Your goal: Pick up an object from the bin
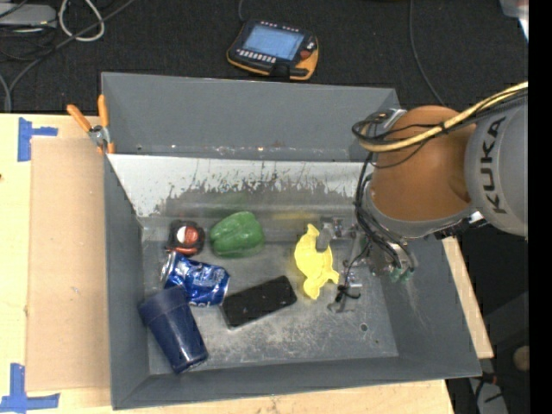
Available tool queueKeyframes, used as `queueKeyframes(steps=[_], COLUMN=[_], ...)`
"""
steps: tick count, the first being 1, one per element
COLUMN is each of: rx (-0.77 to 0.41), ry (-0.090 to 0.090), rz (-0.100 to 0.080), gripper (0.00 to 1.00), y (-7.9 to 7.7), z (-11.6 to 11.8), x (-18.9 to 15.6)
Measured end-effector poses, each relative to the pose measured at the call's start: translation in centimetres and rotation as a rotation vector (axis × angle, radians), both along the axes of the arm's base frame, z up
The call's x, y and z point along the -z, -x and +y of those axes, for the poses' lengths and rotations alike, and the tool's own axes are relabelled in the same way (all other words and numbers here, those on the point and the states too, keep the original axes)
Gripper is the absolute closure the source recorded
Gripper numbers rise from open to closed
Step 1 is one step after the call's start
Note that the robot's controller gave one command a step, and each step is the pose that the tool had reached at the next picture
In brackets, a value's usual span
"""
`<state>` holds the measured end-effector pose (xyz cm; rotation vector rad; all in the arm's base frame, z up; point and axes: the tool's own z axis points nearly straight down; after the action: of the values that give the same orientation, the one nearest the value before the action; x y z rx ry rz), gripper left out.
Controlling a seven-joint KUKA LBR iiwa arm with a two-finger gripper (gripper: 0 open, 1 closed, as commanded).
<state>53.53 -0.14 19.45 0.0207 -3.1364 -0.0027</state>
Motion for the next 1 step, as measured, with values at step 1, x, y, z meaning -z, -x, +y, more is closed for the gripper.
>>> queueKeyframes(steps=[1], rx=[0.0], ry=[0.0], rz=[0.0], gripper=[0.0], y=[0.0], z=[0.0], x=[0.0])
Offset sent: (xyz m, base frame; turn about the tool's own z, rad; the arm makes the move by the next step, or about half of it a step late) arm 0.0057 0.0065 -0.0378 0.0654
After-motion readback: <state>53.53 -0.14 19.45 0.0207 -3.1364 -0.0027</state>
